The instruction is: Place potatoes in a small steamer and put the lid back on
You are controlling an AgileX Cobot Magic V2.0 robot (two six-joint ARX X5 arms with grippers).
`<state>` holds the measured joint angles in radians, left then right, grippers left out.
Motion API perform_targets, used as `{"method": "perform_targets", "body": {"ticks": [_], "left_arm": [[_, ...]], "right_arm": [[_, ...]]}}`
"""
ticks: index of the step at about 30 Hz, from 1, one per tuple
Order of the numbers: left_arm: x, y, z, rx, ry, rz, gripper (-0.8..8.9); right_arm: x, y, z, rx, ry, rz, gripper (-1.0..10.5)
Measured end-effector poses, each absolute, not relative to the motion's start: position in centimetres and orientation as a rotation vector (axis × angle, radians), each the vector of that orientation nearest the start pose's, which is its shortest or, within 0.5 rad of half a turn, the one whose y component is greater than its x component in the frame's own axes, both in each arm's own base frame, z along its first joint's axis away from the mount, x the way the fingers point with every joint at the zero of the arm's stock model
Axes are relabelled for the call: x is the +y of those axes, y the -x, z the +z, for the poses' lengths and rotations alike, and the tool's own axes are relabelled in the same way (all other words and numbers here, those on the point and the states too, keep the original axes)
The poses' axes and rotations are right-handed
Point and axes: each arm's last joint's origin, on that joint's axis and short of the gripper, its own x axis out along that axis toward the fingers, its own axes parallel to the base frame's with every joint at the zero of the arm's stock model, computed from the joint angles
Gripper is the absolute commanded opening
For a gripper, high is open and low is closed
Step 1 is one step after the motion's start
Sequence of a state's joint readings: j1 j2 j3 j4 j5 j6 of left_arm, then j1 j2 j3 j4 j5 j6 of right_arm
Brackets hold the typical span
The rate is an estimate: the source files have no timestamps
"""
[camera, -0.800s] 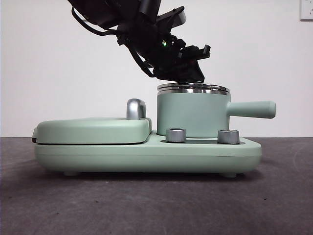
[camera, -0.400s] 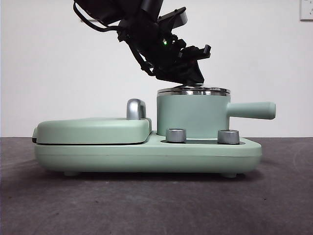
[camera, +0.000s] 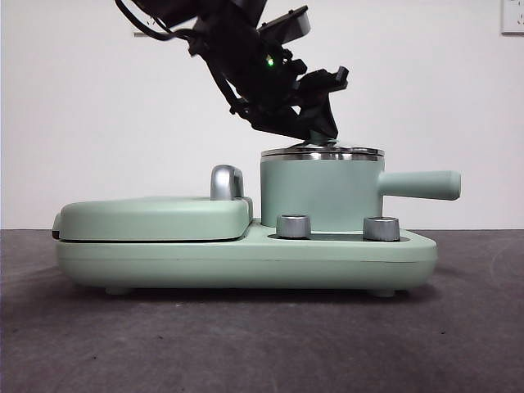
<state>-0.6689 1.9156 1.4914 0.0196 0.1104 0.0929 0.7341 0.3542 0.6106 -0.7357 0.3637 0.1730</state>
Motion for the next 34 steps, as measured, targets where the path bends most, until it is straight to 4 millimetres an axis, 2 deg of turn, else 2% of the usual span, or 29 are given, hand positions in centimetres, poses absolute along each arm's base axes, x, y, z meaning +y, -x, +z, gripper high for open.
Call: {"method": "perform_targets", "body": {"ticks": [5, 12, 17, 22, 26, 30, 34], "left_arm": [[-26.7, -33.2, 28.6, 0.417, -0.213, -0.787, 2.17], [-22.8, -29.2, 34.4, 0.485, -0.160, -0.756, 2.18], [-20.1, -27.6, 35.6, 0.581, -0.103, -0.699, 2.23], [-18.0, -24.6, 36.5, 0.580, -0.087, -0.710, 2.23], [-15.7, -21.4, 36.3, 0.551, -0.069, -0.710, 2.23], [-13.7, -18.6, 34.0, 0.559, -0.050, -0.705, 2.23], [-12.0, -16.1, 31.8, 0.585, -0.019, -0.692, 2.23]], "right_arm": [[4.5, -6.5, 27.2, 0.440, 0.083, 0.325, 3.6], [4.6, -6.5, 27.2, 0.447, 0.073, 0.366, 3.6], [5.7, -7.3, 27.0, 0.494, 0.068, 0.461, 3.6], [7.8, -9.2, 26.8, 0.531, 0.056, 0.556, 3.6], [10.0, -11.3, 26.5, 0.533, 0.033, 0.638, 3.6], [11.7, -13.0, 26.0, 0.540, 0.023, 0.680, 3.6], [12.9, -14.2, 26.4, 0.551, 0.022, 0.698, 3.6]]}}
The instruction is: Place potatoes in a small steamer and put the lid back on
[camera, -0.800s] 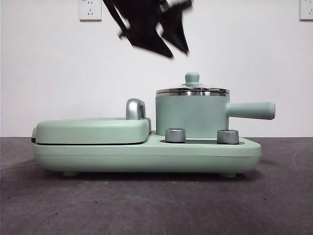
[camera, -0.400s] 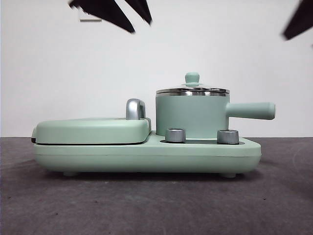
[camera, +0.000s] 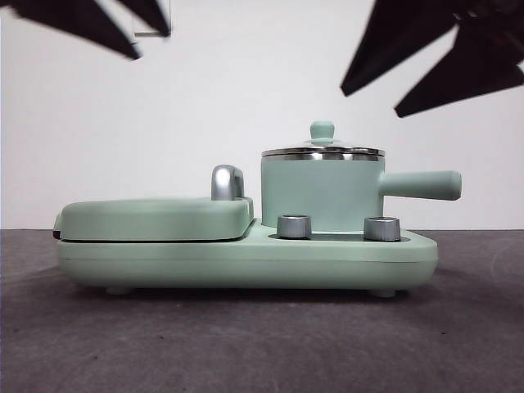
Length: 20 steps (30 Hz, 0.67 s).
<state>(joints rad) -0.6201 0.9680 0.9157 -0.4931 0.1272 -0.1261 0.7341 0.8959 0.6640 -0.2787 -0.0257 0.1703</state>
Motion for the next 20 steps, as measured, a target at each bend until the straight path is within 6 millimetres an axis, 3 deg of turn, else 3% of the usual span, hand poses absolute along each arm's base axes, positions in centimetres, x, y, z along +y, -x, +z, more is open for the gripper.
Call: {"method": "perform_targets", "body": {"ticks": [4, 8, 9, 10, 11, 20], "left_arm": [[-10.8, -14.5, 30.7, 0.594, 0.021, -0.681, 2.14], [-10.6, -14.2, 30.5, 0.613, 0.021, -0.677, 2.14], [-10.6, -14.2, 30.4, 0.622, 0.019, -0.675, 1.71], [-10.5, -14.1, 30.3, 0.632, 0.015, -0.674, -0.12], [-10.5, -14.1, 30.3, 0.637, 0.011, -0.675, 0.27], [-10.5, -14.1, 30.3, 0.630, 0.014, -0.676, 0.06]], "right_arm": [[13.8, -15.2, 27.9, 0.532, 0.015, 0.701, 3.6], [14.1, -15.5, 28.5, 0.514, 0.008, 0.705, 3.5], [14.1, -15.5, 28.5, 0.516, 0.009, 0.704, 2.7], [14.1, -15.5, 28.5, 0.518, 0.007, 0.703, 0.5], [14.1, -15.5, 28.5, 0.517, 0.007, 0.703, 0.2], [14.1, -15.5, 28.7, 0.494, -0.001, 0.714, 0.3]]}}
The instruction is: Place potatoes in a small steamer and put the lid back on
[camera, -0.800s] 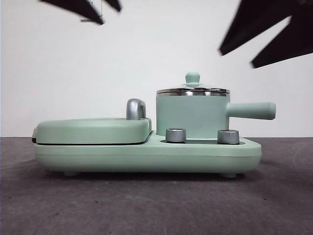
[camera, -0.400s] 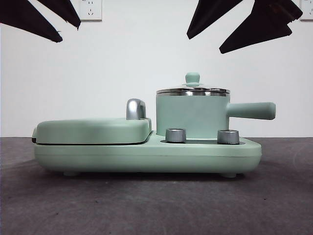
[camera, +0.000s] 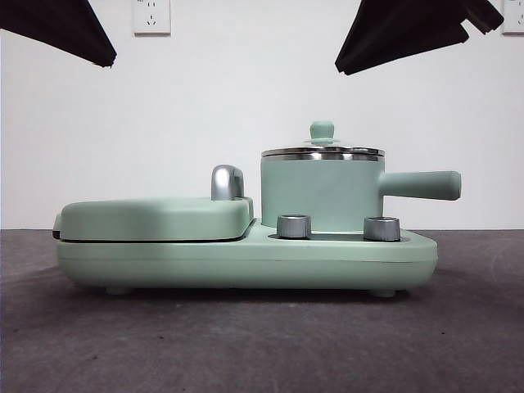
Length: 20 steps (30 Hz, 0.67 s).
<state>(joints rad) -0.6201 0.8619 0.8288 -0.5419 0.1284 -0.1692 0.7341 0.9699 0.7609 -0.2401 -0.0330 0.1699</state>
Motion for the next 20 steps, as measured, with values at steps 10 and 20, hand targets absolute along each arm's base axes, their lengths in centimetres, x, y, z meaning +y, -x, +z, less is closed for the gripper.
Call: {"method": "perform_targets", "body": {"ticks": [10, 20], "left_arm": [[-10.2, -14.0, 30.5, 0.600, -0.016, -0.672, 0.06], [-2.9, -11.1, 24.6, 0.085, 0.005, -0.256, 0.06]], "right_arm": [[14.2, -15.7, 29.1, 0.451, -0.016, 0.713, 0.3], [14.3, -15.7, 29.4, 0.422, -0.027, 0.718, 0.3]]}}
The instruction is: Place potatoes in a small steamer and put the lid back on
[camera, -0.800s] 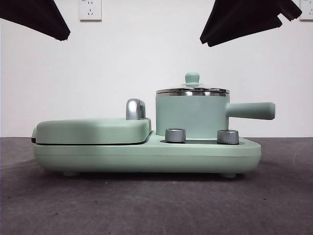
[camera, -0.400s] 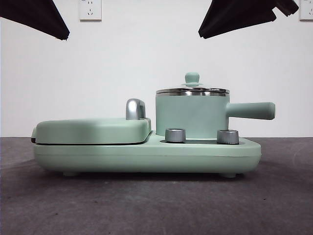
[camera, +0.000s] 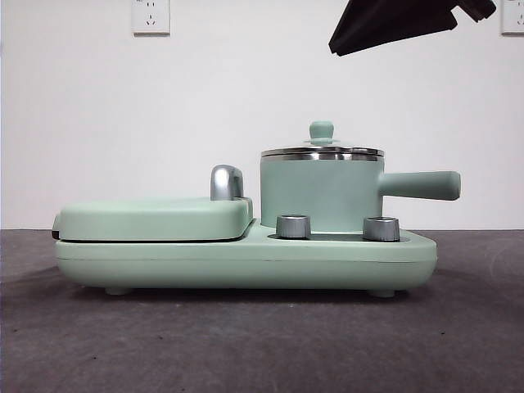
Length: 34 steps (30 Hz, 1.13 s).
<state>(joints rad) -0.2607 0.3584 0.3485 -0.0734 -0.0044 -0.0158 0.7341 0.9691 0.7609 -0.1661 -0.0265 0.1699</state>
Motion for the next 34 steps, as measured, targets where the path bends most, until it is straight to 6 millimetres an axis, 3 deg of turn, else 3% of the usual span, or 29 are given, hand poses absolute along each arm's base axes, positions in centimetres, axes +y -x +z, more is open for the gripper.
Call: {"method": "perform_targets", "body": {"ticks": [7, 14, 27, 30, 34], "left_arm": [[-1.0, -9.5, 16.5, 0.057, 0.043, -0.089, 0.06], [-1.0, -9.5, 15.8, 0.143, 0.093, -0.086, 0.06], [-1.0, -9.5, 15.9, 0.136, 0.108, -0.085, 0.06], [-1.0, -9.5, 15.9, 0.136, 0.108, -0.085, 0.06], [-1.0, -9.5, 15.9, 0.136, 0.108, -0.085, 0.06]], "right_arm": [[14.3, -15.7, 29.4, 0.423, -0.027, 0.718, 0.3], [14.3, -15.7, 29.4, 0.419, -0.028, 0.717, 0.3], [14.1, -15.8, 29.5, 0.389, 0.030, 0.694, 0.3], [12.6, -15.7, 29.2, 0.339, 0.101, 0.608, 0.3], [8.6, -14.5, 26.2, 0.307, 0.133, 0.473, 0.3]]}}
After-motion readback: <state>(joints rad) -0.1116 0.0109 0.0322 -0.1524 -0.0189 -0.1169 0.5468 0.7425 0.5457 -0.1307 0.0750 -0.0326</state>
